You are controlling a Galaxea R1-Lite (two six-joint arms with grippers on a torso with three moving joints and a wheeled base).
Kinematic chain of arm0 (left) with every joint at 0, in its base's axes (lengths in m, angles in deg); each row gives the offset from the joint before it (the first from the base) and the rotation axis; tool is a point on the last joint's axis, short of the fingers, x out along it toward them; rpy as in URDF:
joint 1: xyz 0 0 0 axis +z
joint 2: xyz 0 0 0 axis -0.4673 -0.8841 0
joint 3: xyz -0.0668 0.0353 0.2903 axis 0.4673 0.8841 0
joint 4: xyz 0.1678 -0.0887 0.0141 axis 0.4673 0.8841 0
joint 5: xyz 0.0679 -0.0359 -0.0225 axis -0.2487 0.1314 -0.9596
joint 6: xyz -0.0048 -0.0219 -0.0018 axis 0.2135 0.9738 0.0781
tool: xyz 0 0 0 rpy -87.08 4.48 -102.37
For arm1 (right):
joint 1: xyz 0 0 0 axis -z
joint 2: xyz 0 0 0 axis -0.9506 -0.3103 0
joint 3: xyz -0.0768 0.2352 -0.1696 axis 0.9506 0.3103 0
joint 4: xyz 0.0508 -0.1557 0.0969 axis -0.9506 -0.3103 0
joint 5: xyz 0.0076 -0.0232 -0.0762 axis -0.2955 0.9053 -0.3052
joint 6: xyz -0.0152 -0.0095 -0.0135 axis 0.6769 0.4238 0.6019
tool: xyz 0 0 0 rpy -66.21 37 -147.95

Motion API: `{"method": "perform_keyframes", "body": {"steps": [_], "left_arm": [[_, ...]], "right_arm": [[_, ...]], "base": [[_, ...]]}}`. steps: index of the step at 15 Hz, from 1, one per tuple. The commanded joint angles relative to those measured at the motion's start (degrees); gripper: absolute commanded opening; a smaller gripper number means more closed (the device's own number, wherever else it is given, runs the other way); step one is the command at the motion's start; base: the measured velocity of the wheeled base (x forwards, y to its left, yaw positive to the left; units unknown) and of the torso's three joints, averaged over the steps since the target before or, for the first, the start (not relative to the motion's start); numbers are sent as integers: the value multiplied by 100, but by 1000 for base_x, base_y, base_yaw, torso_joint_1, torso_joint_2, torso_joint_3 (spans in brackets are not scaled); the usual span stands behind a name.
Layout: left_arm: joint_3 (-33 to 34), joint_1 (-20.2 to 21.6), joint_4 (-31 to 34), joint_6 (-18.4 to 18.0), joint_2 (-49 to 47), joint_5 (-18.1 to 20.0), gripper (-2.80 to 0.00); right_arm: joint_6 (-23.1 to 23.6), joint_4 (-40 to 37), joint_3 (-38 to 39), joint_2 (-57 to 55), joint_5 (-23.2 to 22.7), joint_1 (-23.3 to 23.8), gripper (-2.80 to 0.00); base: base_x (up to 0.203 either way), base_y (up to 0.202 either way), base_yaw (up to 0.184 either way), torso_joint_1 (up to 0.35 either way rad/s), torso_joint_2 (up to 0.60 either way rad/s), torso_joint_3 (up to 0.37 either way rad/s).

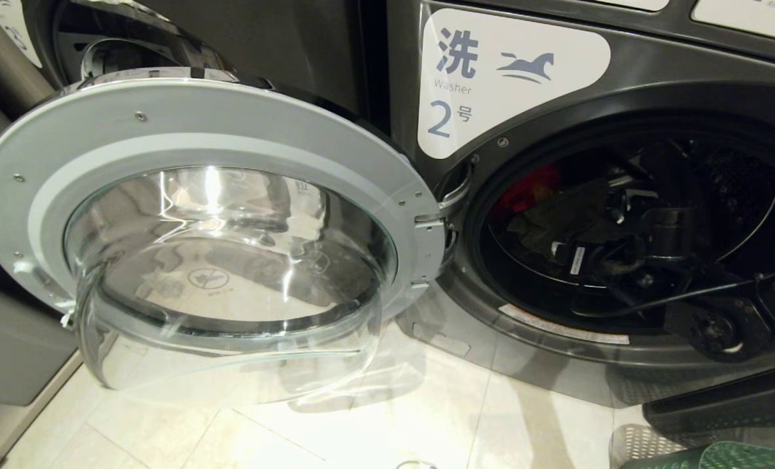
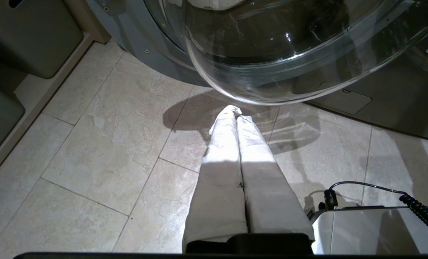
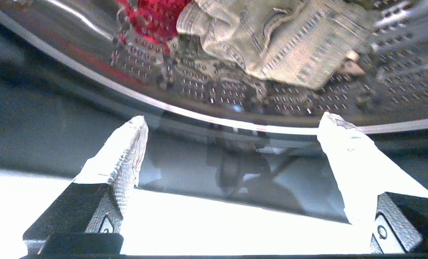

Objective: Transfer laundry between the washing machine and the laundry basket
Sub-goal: Pick a cloth and place it into the basket

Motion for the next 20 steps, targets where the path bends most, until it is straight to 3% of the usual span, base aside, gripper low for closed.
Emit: {"method": "perform_keyframes", "body": {"steps": [1, 8, 14, 20], "left_arm": [[0, 0, 2, -3, -7, 2, -280], [0, 0, 2, -14, -7, 11, -280], [0, 0, 2, -23, -7, 11, -280], [0, 0, 2, -5, -7, 2, -280]], "right_arm": [[21, 311, 703, 503, 21, -41, 0], [118, 711, 2693, 1625, 302, -791, 0], [96, 723, 2919, 1732, 407, -887, 0], [93, 723, 3140, 1818, 406, -887, 0]], "base": [[0, 0, 0, 0, 0, 0], [0, 0, 0, 0, 0, 0], [11, 0, 0, -1, -1, 1], [134, 0, -1, 1, 1, 4]]}}
